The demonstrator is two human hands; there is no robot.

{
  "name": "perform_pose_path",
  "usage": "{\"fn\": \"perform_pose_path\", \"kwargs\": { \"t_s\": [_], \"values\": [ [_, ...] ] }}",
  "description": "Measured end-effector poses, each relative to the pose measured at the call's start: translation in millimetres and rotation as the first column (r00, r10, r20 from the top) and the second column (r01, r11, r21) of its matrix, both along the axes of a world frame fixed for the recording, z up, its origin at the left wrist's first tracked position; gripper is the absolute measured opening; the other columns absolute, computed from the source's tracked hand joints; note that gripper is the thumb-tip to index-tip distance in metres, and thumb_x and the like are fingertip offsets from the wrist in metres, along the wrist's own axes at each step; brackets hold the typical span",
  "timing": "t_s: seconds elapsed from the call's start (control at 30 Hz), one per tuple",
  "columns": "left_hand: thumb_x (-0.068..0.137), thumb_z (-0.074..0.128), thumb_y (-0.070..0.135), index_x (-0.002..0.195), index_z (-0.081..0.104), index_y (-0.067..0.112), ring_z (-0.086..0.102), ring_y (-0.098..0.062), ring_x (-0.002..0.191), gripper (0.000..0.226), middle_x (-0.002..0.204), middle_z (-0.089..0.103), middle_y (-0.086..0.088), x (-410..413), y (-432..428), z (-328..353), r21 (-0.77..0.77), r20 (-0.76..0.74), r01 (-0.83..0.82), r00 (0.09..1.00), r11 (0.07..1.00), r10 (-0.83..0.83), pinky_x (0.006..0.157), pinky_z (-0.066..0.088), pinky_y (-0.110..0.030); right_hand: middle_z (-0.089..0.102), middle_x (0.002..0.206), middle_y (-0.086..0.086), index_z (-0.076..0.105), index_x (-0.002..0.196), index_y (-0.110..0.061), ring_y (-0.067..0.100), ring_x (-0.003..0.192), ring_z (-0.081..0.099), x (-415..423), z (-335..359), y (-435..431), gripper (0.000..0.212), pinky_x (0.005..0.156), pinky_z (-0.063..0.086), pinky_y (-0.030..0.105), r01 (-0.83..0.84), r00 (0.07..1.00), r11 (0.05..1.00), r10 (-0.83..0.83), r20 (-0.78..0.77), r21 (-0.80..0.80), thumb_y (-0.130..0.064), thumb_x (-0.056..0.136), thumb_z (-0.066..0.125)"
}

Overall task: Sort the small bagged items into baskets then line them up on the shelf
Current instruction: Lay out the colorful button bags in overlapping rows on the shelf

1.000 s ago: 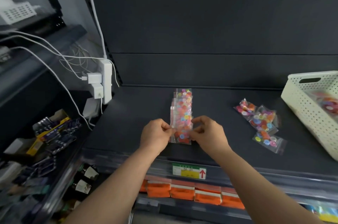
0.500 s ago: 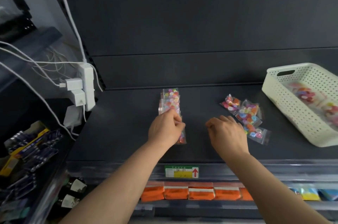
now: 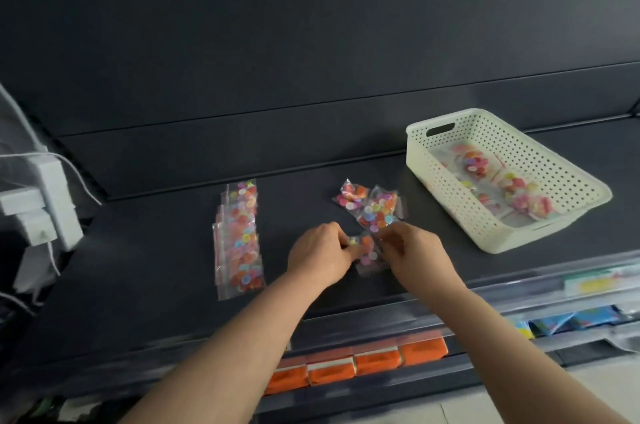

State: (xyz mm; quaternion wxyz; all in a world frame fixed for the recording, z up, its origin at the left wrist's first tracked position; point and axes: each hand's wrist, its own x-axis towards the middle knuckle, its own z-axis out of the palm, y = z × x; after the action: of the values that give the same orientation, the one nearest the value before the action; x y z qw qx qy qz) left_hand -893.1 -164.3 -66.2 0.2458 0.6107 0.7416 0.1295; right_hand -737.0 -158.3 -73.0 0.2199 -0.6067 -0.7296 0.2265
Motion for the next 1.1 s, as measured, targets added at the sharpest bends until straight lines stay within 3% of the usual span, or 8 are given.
{"fn": "perform_pose_path", "kwargs": {
  "t_s": [0.17, 0.3, 0.47, 0.57, 0.63, 0.7, 0.83, 1.1],
  "values": [
    [0.078, 0.073, 0.054, 0.111, 0.058, 0.022, 0.061, -0.012, 0.093, 0.049, 0.1, 0.065, 0.007, 8, 6, -2, 0.013, 0.029, -0.051, 0.998, 0.999, 0.051, 0.078, 0.052, -0.033, 0.067, 0.096, -0.002, 0.069, 0.095, -0.02, 0.017, 0.088, 0.063, 9, 0, 5, 0.016, 0.077, 0.051, 0.029, -0.074, 0.994, 0.996, 0.079, 0.082, -0.058, -0.012, 0.082, 0.065],
    [0.084, 0.074, 0.031, 0.125, 0.049, 0.022, 0.061, -0.009, 0.093, 0.048, 0.092, 0.067, 0.011, 14, 9, -4, 0.046, 0.12, -0.075, 0.99, 0.996, 0.069, 0.077, 0.048, -0.026, 0.063, 0.082, -0.009, 0.063, 0.086, -0.022, 0.01, 0.078, 0.06, 10, 0, 10, 0.016, 0.067, 0.045, 0.015, -0.109, 0.994, 0.987, 0.111, 0.011, -0.122, -0.017, 0.077, 0.074],
    [0.087, 0.069, 0.012, 0.134, 0.042, 0.022, 0.059, -0.005, 0.085, 0.055, 0.089, 0.062, 0.009, 7, 8, 2, 0.153, 0.241, -0.017, 0.97, 0.988, -0.021, 0.076, 0.048, -0.02, 0.051, 0.112, -0.007, 0.047, 0.124, -0.023, 0.015, 0.102, 0.053, 8, 2, 19, 0.059, 0.083, 0.049, 0.032, -0.113, 0.991, 0.992, 0.116, 0.061, -0.054, -0.037, 0.075, 0.077],
    [0.086, 0.069, 0.005, 0.139, 0.039, 0.021, 0.062, -0.007, 0.088, 0.063, 0.096, 0.063, 0.007, 1, 4, 9, 0.178, 0.317, 0.042, 0.943, 0.983, -0.098, 0.08, 0.052, -0.022, 0.063, 0.109, -0.006, 0.058, 0.121, -0.023, 0.011, 0.093, 0.059, 2, 5, 25, 0.041, 0.078, 0.048, 0.025, -0.2, 0.98, 0.977, 0.2, -0.012, -0.075, -0.032, 0.084, 0.07],
    [0.084, 0.072, 0.01, 0.134, 0.04, 0.023, 0.063, -0.008, 0.092, 0.06, 0.1, 0.063, 0.007, -6, 0, 11, 0.186, 0.376, -0.02, 0.925, 0.982, -0.052, 0.08, 0.052, -0.022, 0.068, 0.088, -0.01, 0.068, 0.096, -0.025, 0.006, 0.077, 0.061, -2, 6, 27, 0.011, 0.067, 0.047, 0.016, -0.163, 0.98, 0.981, 0.149, -0.131, -0.103, -0.023, 0.086, 0.067],
    [0.084, 0.074, 0.019, 0.117, 0.049, 0.026, 0.064, -0.008, 0.091, 0.042, 0.098, 0.066, 0.007, -15, -6, 11, 0.129, 0.414, -0.1, 0.909, 0.987, 0.038, 0.078, 0.053, -0.025, 0.069, 0.081, -0.008, 0.066, 0.083, -0.024, 0.008, 0.073, 0.067, -7, 5, 26, 0.009, 0.071, 0.055, 0.023, -0.119, 0.949, 0.979, 0.064, -0.309, -0.163, -0.016, 0.085, 0.067],
    [0.089, 0.069, 0.02, 0.092, 0.065, 0.016, 0.068, -0.011, 0.079, 0.006, 0.087, 0.072, -0.001, -34, -23, 9, 0.064, 0.506, -0.245, 0.844, 0.967, 0.18, 0.067, 0.055, -0.029, 0.071, 0.085, -0.005, 0.064, 0.095, -0.021, 0.007, 0.075, 0.068, -24, 4, 20, 0.018, 0.073, 0.057, 0.028, -0.216, 0.902, 0.936, 0.082, -0.424, -0.278, -0.026, 0.081, 0.074],
    [0.092, 0.065, 0.026, 0.088, 0.073, 0.011, 0.067, -0.02, 0.086, 0.017, 0.092, 0.073, -0.008, -92, -67, 9, -0.008, 0.522, -0.391, 0.784, 0.921, 0.337, 0.082, 0.055, -0.037, 0.072, 0.082, -0.006, 0.07, 0.085, -0.019, 0.005, 0.074, 0.065, -83, 14, -6, 0.008, 0.062, 0.044, 0.017, -0.303, 0.851, 0.895, 0.1, -0.515, -0.327, -0.022, 0.089, 0.064]
  ]
}}
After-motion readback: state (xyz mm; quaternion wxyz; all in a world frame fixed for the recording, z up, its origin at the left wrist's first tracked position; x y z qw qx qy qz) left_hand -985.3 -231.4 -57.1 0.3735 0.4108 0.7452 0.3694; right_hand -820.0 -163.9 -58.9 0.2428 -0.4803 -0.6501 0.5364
